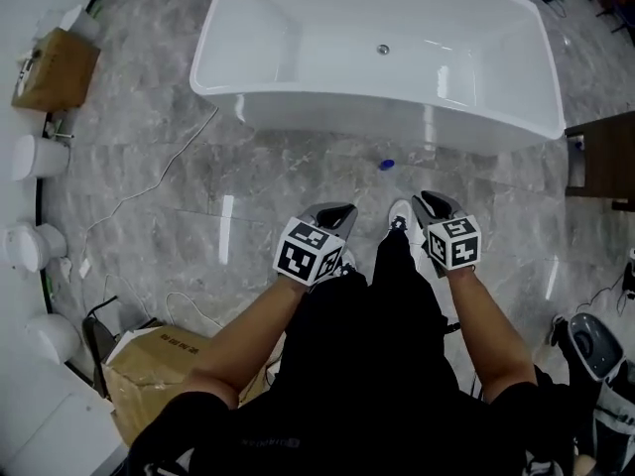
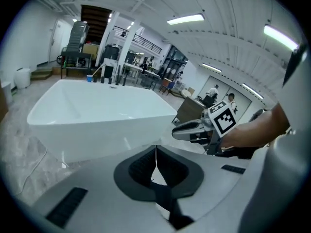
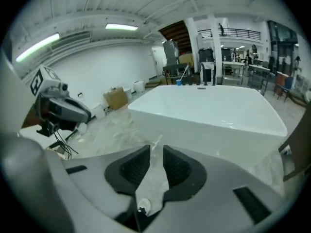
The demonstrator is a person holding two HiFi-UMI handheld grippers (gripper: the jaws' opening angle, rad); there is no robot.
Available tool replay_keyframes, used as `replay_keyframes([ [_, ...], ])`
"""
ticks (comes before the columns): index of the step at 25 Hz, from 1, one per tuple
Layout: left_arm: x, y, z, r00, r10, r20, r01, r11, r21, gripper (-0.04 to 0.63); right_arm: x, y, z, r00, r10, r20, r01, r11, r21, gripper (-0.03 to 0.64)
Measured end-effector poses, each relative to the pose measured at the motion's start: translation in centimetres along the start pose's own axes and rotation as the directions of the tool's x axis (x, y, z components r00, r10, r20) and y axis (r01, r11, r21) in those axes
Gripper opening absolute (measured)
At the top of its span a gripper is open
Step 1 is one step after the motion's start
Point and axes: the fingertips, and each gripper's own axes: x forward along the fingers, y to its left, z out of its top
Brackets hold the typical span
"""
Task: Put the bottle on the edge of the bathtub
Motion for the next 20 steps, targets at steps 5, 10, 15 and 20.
replay_keyframes([
  [5,-2.1,-5.5,1.6,0.996,-0.081,0.025,0.077,0.989,0.126,0.018,-7.9,3.2,2.3,0.985,0.013,0.171,-0.04,0.987,0.154,0.06],
  [10,-3.7,-9.8,1.9,0.99,-0.137,0.011,0.132,0.966,0.221,0.017,-14.1,5.7,2.6,0.953,0.086,0.291,-0.168,0.949,0.268,0.04],
  [15,-5.8,-13.3,1.6,0.986,-0.162,0.034,0.15,0.961,0.234,0.017,-19.3,6.6,2.1,0.921,0.08,0.381,-0.221,0.913,0.342,0.04],
  [20,-7.6,-15.2,2.1,0.981,-0.124,0.149,0.1,0.981,0.164,0.017,-22.0,8.0,2.1,0.902,0.138,0.41,-0.271,0.918,0.289,0.04],
])
